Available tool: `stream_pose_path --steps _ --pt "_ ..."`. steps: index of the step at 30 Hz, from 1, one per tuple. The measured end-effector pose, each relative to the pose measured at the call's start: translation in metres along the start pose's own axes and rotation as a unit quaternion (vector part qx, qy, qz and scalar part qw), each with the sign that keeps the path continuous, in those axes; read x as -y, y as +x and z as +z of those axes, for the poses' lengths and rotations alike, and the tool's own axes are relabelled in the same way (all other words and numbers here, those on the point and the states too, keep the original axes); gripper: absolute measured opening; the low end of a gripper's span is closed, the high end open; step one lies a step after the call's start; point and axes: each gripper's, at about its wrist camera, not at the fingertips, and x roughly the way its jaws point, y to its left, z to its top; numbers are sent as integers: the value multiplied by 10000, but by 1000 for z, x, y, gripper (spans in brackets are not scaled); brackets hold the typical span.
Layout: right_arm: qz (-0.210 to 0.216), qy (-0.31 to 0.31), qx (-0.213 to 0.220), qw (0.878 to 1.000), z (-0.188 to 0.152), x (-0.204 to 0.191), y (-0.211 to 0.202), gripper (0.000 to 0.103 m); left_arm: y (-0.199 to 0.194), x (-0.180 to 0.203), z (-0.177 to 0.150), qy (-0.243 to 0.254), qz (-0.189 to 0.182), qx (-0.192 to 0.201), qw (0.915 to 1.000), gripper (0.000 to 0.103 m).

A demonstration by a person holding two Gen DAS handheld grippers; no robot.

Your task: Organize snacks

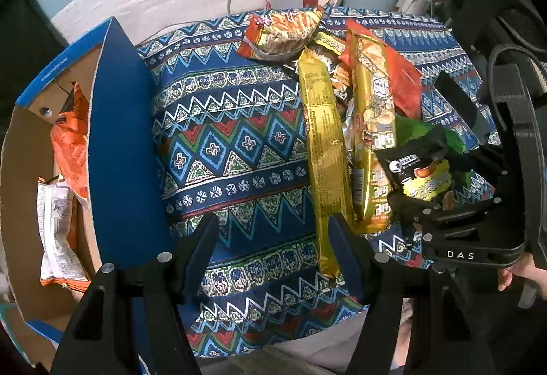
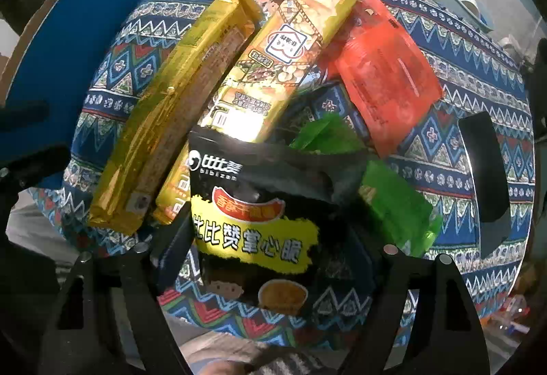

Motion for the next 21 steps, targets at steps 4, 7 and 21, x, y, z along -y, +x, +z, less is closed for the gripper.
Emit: stream_pose_path --steps 4,7,21 --pt "161 -64 -4 9999 1 3 2 61 4 4 8 -27 -68 -44 10000 67" --pt "231 -73 100 9997 1 8 -5 58 7 8 15 7 -64 -124 9999 67" --pt "87 26 835 9965 20 44 -48 58 39 29 50 -15 -194 -357 9992 70"
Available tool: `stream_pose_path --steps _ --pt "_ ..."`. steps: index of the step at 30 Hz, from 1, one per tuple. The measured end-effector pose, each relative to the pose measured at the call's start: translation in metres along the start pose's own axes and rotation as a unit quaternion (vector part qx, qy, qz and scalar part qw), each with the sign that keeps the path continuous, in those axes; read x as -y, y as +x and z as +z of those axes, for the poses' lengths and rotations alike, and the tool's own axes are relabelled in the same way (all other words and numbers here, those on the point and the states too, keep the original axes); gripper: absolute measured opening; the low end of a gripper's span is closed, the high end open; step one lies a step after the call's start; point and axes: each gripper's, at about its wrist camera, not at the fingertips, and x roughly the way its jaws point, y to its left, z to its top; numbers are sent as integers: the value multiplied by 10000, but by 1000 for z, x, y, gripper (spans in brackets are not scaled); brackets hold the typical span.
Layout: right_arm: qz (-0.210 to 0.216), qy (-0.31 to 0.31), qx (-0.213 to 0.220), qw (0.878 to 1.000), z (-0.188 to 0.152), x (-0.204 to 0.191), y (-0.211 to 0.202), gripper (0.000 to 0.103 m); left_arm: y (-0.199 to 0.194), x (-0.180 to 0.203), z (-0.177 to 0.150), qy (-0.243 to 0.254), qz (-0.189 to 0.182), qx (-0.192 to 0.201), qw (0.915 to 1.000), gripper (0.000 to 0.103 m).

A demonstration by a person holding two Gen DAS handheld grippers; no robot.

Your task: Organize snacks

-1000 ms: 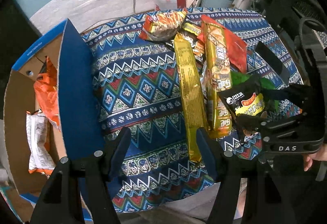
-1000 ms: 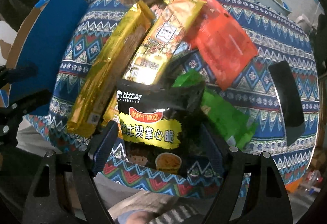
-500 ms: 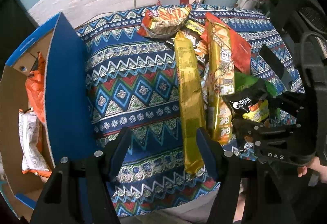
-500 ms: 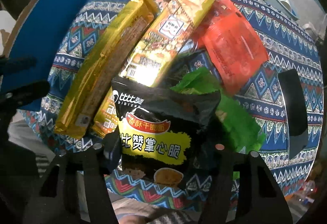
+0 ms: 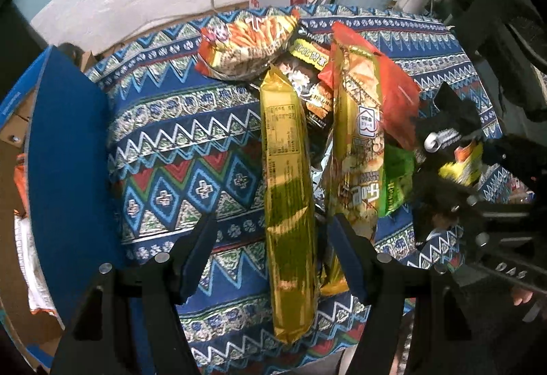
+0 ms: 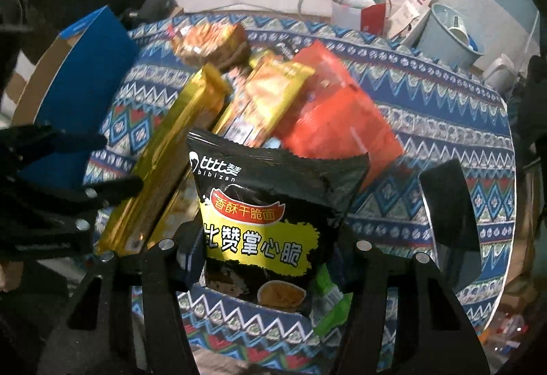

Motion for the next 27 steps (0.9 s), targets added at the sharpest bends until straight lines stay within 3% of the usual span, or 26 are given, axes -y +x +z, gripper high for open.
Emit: stream_pose_path --steps 16,17,21,24,27 --pt "192 211 91 9996 35 17 14 58 36 1 23 -85 -163 -223 9996 68" --pt "207 225 98 9995 37 18 14 58 39 1 24 -81 -177 -244 9995 66" --pt "227 219 111 9994 40 17 15 58 48 3 24 -32 -255 -388 9989 36" --pt "221 198 93 9995 42 16 15 58 47 8 23 69 -280 -334 9990 29" --pt "228 161 83 9996 43 15 14 58 36 12 21 245 -167 -139 9995 28"
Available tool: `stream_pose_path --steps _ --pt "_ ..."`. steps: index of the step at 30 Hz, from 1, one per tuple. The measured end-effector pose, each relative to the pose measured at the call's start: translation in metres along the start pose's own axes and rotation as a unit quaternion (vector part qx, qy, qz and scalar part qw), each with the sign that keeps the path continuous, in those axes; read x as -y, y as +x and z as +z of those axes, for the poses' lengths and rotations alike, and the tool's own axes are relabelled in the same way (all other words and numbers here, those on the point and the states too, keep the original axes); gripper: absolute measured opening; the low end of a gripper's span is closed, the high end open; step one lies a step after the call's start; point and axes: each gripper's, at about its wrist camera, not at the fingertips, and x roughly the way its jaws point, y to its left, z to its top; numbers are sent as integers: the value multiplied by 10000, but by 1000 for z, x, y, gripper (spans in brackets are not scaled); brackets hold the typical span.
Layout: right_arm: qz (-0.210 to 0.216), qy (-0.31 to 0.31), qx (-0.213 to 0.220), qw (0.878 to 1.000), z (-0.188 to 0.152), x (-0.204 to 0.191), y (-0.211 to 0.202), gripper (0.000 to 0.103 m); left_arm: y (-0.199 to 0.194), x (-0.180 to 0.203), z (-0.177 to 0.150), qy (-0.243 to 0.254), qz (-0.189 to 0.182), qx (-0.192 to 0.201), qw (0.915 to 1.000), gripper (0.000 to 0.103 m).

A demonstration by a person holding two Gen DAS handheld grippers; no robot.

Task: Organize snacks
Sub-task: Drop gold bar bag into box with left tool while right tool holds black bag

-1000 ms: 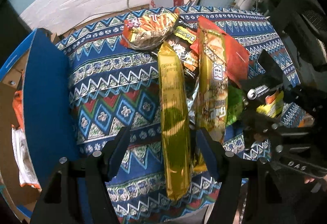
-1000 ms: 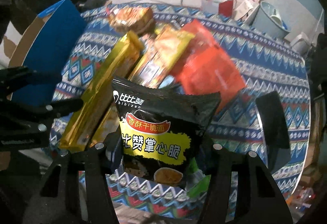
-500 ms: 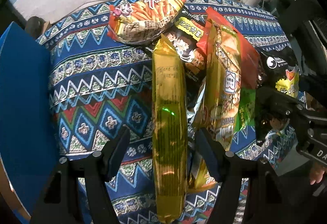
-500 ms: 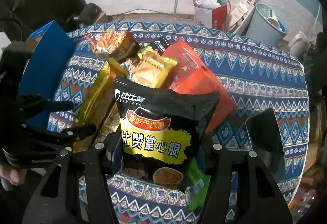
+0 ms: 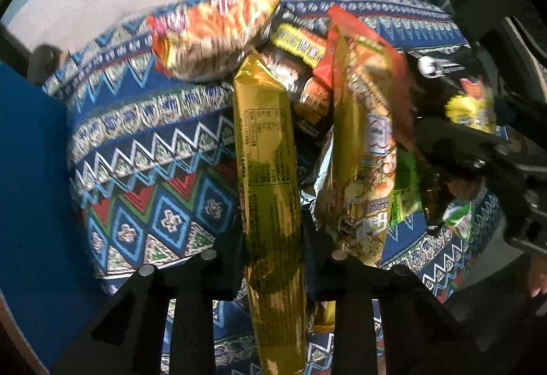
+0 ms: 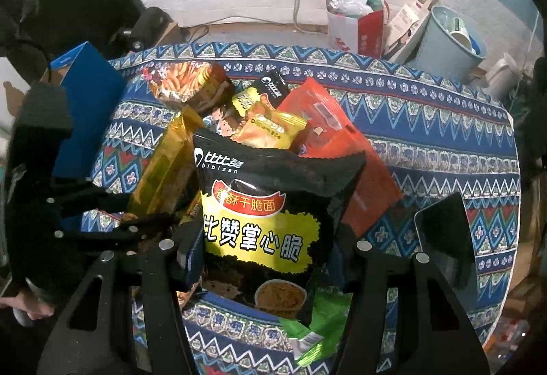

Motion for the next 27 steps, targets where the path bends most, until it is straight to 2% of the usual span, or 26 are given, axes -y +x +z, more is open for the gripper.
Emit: stream_pose_path --steps 12,17,27 --pt "-29 -139 184 9997 6 -17 -27 58 -50 -4 -26 106 330 535 9980 27" --pt "-43 -209 289 9994 9 -33 -36 58 -76 -27 -31 -324 393 808 9954 27" --pt "40 -482 445 9978 23 -72 -48 58 -113 -58 -48 -798 687 1329 9855 27"
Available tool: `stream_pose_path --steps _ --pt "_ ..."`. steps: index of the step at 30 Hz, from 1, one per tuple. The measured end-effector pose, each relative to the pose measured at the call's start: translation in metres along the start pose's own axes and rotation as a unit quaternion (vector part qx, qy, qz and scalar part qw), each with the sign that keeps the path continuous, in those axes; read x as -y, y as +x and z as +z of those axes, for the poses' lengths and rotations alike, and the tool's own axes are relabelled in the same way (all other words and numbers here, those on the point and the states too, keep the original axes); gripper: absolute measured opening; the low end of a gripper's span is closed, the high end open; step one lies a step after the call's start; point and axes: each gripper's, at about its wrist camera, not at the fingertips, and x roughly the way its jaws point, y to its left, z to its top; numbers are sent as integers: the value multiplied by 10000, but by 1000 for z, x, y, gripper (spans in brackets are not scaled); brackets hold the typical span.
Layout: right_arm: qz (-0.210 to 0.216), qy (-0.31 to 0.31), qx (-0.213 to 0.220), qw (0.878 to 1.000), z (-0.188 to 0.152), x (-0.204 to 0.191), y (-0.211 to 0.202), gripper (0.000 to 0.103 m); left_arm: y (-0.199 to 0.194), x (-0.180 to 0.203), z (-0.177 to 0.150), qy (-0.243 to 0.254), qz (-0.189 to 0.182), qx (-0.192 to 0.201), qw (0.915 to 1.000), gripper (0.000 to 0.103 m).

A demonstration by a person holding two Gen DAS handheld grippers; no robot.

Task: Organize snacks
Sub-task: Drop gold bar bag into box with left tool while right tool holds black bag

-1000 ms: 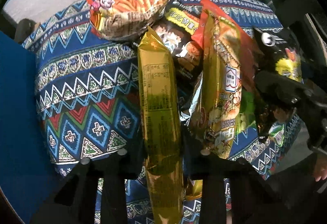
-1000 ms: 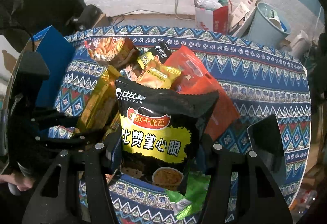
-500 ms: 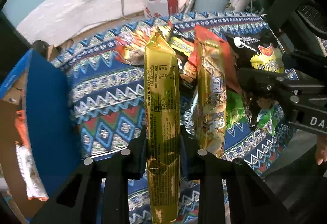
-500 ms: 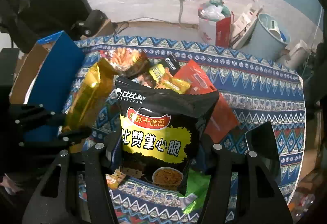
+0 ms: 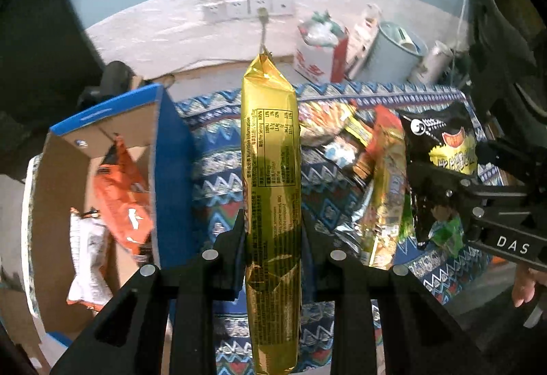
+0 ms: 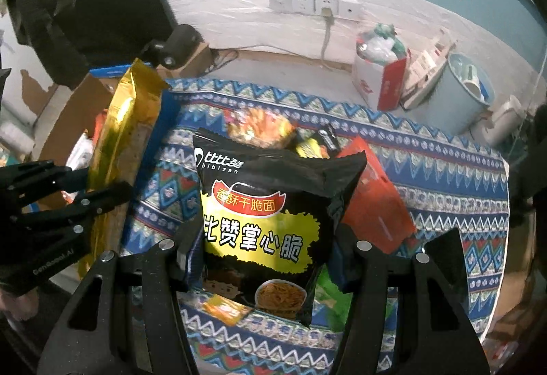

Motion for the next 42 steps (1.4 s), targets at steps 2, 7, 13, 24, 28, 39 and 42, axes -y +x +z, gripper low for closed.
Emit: stream_pose_path --steps 2,7,13,24,28,39,42 --pt "30 -59 22 10000 4 -8 -1 58 -5 -9 0 -125 31 93 9999 27" --pt "102 -217 10 9997 14 -27 2 58 -17 -22 -1 -213 186 290 9992 27" --pt "180 -416 -9 9990 26 -53 7 58 -35 -41 -8 -183 338 538 9978 27" --pt "405 -671 4 9969 45 -96 13 58 -53 -89 -18 -763 -61 600 9953 28" --pt "489 -817 -2 9955 53 -117 19 58 -61 -102 -23 -1019 -371 598 9923 27" --pt "716 -1114 -75 9912 69 -167 34 58 -82 -142 -33 -1370 -252 862 9865 27" --pt "756 -1177 -73 9901 73 -178 38 58 -77 -156 -37 -1478 -71 839 9854 27"
